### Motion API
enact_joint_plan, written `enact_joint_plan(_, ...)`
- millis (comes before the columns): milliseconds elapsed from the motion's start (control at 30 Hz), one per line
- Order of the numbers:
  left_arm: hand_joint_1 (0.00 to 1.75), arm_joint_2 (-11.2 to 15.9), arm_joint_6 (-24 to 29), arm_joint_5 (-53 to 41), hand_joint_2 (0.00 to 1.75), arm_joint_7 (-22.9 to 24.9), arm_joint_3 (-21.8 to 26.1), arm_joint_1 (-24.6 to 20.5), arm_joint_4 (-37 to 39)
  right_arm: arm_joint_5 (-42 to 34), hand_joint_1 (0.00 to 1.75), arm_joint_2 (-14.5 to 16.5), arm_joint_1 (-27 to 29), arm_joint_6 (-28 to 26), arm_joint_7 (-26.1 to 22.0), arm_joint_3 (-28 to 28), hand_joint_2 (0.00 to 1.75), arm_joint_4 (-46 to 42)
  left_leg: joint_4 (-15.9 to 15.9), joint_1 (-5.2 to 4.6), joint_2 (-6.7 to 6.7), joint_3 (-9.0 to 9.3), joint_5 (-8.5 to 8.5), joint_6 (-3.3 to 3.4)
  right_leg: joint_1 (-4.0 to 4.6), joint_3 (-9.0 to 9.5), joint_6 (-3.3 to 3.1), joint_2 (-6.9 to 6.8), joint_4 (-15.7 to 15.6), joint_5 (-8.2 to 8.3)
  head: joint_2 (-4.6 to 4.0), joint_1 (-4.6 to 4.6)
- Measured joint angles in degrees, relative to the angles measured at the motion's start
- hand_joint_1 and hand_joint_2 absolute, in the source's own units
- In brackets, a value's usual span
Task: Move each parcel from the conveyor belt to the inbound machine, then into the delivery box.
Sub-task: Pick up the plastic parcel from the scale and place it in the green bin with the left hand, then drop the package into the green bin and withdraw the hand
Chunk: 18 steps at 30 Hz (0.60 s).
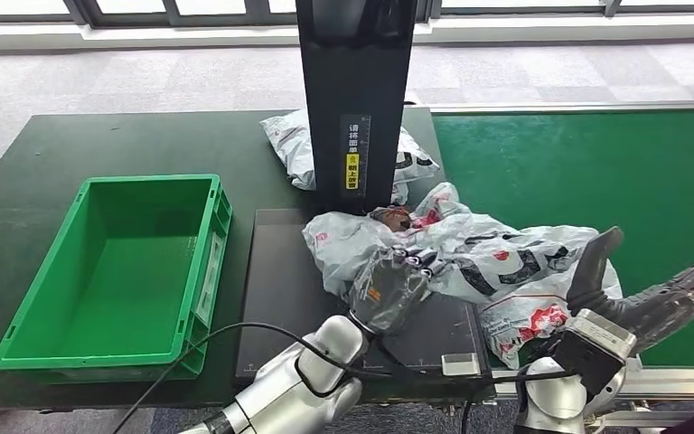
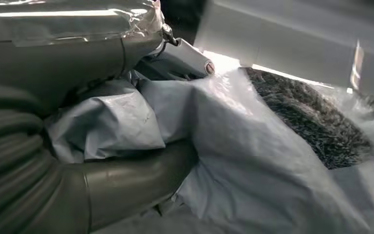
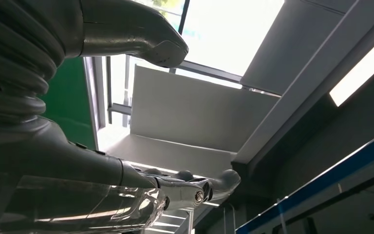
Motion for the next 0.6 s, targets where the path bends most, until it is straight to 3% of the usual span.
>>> enact_joint_plan(133, 1.75, 0.0, 0.1, 0.7, 1.75, -6.1, 16.8, 4.4, -14.6, 0.2, 0.0, -0.1, 0.1, 0.0, 0.0, -0.4, 1.75, -0.1, 0.0, 0.03, 0.32, 0.0, -0.02, -0.05, 0.03, -0.16, -0.03, 0.32, 0.0, 0.02, 0.0, -0.03)
enact_joint_plan(267, 1.75, 0.5, 0.1, 2.8, 1.75, -9.0, 26.6, 7.3, -24.0, 0.2, 0.0, -0.1, 0.4, 0.0, 0.0, -1.0, 1.75, -0.4, -0.1, 0.07, 0.27, -0.04, 0.03, -0.1, 0.07, -0.16, -0.04, 0.29, 0.0, 0.03, 0.0, -0.03)
enact_joint_plan(400, 1.75, 1.0, 0.1, 3.7, 1.75, -9.9, 32.8, 9.1, -30.9, 0.1, 0.0, -0.1, 0.5, 0.0, 0.0, -1.2, 1.75, -0.5, -0.1, 0.07, 0.21, -0.06, 0.05, -0.12, 0.06, -0.15, -0.04, 0.26, 0.0, 0.03, 0.0, -0.03)
enact_joint_plan(600, 1.75, 1.4, 0.1, 3.8, 1.75, -10.0, 36.3, 10.2, -35.5, 0.1, 0.0, -0.1, 0.6, 0.0, 0.0, -1.4, 1.75, -0.5, 0.0, 0.05, 0.1, -0.1, 0.05, -0.1, 0.04, -0.14, -0.03, 0.2, 0.0, 0.03, 0.0, -0.02)
